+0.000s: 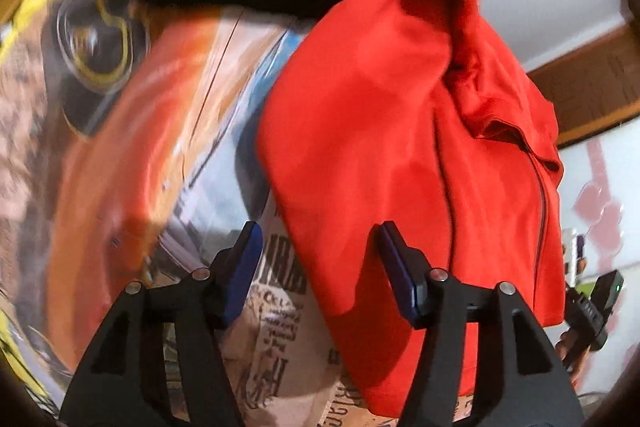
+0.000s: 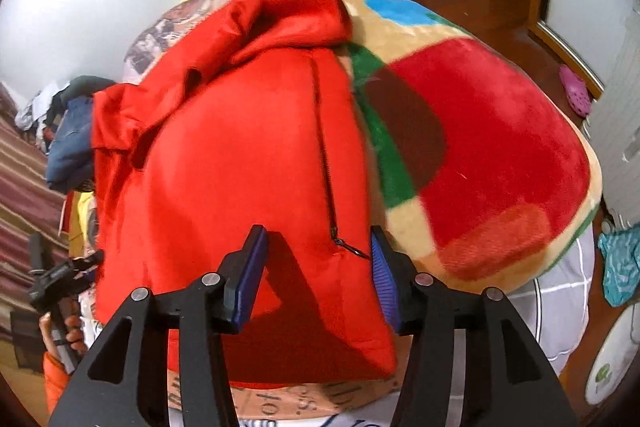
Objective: Fold large clothes
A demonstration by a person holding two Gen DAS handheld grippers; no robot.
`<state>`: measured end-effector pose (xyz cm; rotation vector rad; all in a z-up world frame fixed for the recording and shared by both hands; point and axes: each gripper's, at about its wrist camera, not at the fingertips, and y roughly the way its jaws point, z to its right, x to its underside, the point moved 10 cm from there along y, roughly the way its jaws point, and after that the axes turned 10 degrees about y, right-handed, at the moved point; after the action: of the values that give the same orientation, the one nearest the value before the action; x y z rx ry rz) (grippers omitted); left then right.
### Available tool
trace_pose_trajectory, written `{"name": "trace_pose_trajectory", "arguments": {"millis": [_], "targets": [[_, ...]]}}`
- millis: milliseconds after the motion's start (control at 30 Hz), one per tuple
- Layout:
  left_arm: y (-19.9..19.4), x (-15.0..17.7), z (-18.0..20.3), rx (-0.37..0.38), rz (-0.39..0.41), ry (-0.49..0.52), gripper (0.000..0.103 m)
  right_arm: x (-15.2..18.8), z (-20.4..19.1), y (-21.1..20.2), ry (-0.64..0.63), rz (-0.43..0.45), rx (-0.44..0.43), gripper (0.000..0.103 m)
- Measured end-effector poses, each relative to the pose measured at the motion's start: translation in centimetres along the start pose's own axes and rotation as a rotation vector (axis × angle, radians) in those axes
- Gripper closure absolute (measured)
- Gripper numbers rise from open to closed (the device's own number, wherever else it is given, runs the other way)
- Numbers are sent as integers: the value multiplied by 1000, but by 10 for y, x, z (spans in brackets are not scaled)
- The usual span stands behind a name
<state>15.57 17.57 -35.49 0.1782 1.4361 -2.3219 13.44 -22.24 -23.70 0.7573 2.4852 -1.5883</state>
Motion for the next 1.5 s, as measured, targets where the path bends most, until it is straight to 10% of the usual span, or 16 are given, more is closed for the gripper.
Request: {"name": "trace_pose_trajectory", "arguments": {"millis": [400,667,1000,1267,1333,1400,1500], "targets": [[11,-20,40,82,23,55,38,2,-45,-6,-172,41,-8,55],[-30,-35,64,152,110,179,38,3,-20,17,-12,-35,-69,55],[-9,-45,-9,-51,78,123,38,6,-11,13,26,-32,-99,79],[30,-40,-14,216,67,-79,38,1,-23,10,21,-39,-132,90],[26,-44,5,231,67,-13,55,-3,-34,6,-11,-24,-144,90],[16,-45,30,249,47,70,92,-10,-50,-1,-53,1,-163,91],[-7,-56,62,259,66,158,98,-28,-71,-13,-107,53,-195,91]]}}
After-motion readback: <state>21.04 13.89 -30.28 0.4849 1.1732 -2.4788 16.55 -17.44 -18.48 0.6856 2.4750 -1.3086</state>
